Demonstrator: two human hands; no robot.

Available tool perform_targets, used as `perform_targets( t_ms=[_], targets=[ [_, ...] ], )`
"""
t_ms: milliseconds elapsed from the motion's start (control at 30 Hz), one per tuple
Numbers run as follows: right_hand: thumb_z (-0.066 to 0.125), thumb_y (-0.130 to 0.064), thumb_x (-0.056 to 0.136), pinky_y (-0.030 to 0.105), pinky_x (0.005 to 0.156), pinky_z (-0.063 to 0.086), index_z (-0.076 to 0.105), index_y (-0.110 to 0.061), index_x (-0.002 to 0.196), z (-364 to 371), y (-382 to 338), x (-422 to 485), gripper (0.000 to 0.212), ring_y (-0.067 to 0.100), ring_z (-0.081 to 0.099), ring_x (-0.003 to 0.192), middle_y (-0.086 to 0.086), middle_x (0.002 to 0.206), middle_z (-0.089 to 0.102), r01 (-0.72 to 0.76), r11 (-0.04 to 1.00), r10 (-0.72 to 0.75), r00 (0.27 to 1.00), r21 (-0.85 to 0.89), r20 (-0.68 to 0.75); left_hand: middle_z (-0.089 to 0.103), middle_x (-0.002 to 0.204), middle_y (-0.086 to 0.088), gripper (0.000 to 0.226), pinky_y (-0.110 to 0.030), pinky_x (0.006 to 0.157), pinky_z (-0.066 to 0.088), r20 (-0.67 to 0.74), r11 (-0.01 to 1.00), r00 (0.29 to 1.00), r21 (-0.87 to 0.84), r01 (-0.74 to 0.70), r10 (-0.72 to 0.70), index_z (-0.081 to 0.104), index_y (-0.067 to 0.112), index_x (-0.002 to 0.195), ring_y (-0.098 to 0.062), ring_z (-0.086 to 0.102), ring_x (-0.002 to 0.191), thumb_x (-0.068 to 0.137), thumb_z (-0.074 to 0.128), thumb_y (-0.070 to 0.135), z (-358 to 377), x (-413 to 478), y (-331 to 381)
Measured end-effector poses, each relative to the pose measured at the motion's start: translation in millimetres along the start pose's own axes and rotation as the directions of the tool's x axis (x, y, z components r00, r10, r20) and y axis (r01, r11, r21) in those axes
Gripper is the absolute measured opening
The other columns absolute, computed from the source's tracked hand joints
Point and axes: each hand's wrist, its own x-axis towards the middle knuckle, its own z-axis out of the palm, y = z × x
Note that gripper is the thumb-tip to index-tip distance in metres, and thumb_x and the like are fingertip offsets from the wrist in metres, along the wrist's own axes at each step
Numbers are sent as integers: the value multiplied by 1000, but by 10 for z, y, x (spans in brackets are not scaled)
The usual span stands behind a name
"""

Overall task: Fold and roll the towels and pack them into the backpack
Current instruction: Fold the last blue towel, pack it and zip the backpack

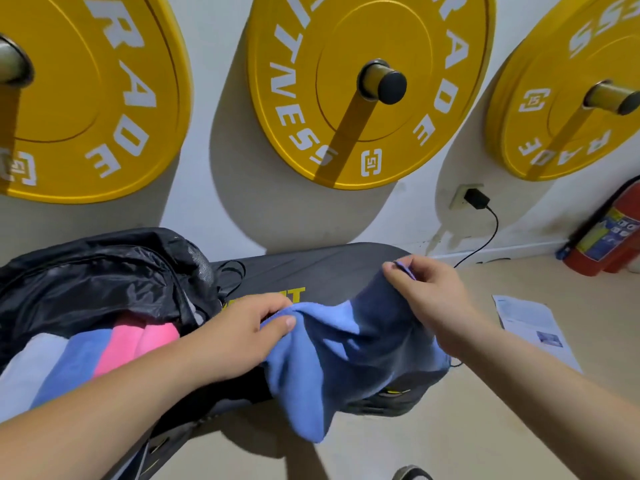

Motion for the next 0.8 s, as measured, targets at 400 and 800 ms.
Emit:
perform_targets(
  t_ms=[400, 800],
  targets=[
    [74, -19, 88, 34, 65, 43, 58, -8, 80, 628, -321, -179, 21, 14, 54, 67, 15, 76, 68, 105, 994, -113, 887, 42, 447, 71, 78, 8, 8, -27, 65, 52, -277, 993, 960, -102, -61, 30, 69, 32, 89, -6, 64, 69, 86, 74, 27, -68, -34, 236],
    [60, -19, 96, 30, 55, 34, 48, -14, 84, 240, 13, 378, 17, 18, 45, 66, 2, 73, 50, -170, 983, 149, 955, -62, -255, 70, 67, 5, 17, -26, 62, 45, 238, 935, 914, -52, 350, -329, 74, 20, 80, -7, 56, 61, 78, 77, 37, -433, 17, -488]
  ],
)
